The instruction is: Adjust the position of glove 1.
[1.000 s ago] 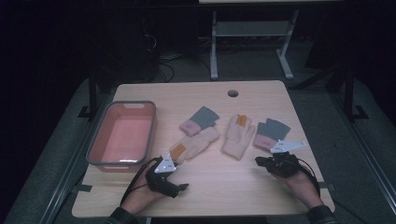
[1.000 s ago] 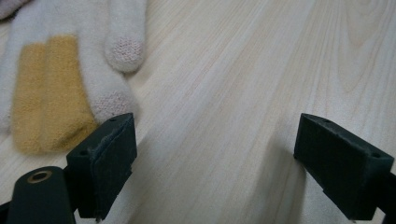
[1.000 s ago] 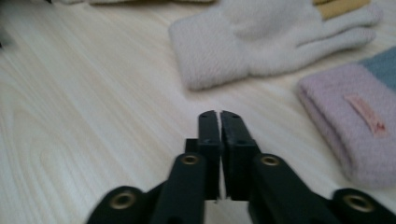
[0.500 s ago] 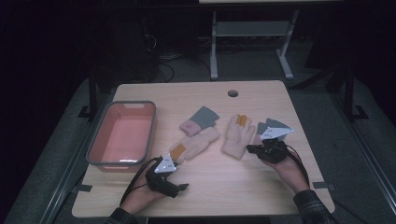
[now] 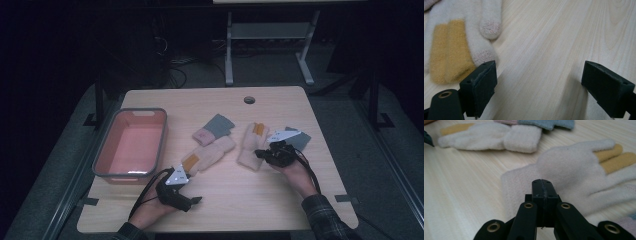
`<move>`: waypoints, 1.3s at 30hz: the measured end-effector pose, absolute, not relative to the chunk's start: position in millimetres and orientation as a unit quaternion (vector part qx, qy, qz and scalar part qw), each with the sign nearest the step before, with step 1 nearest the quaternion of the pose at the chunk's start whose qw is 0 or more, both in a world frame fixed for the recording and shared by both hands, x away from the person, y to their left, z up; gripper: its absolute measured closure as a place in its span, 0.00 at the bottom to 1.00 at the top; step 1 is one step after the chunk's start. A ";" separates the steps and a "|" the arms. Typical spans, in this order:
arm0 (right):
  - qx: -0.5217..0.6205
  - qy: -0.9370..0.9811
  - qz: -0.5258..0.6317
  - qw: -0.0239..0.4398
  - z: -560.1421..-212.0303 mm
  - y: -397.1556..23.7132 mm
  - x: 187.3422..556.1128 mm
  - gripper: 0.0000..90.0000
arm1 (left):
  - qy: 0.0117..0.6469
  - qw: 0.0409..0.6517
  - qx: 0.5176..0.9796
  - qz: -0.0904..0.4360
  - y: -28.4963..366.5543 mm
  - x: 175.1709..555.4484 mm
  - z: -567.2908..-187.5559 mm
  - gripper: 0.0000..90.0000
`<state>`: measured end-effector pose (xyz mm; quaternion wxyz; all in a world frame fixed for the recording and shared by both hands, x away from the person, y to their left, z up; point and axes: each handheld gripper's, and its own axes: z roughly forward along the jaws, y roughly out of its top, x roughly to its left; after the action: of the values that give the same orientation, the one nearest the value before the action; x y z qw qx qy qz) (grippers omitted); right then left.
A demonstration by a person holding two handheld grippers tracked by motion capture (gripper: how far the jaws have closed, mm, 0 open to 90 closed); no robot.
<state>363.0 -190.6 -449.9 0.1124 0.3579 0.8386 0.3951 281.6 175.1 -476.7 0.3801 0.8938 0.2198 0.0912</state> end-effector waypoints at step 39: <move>0.324 0.870 0.367 0.062 -462.8 -172.1 329.0 1.00 | 0.220 0.381 0.894 0.091 174.7 281.8 -476.8 0.14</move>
<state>329.0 -172.1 -462.8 0.0619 0.3240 0.8699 0.3667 281.8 174.7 -476.8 0.3807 0.8935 0.2199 0.0913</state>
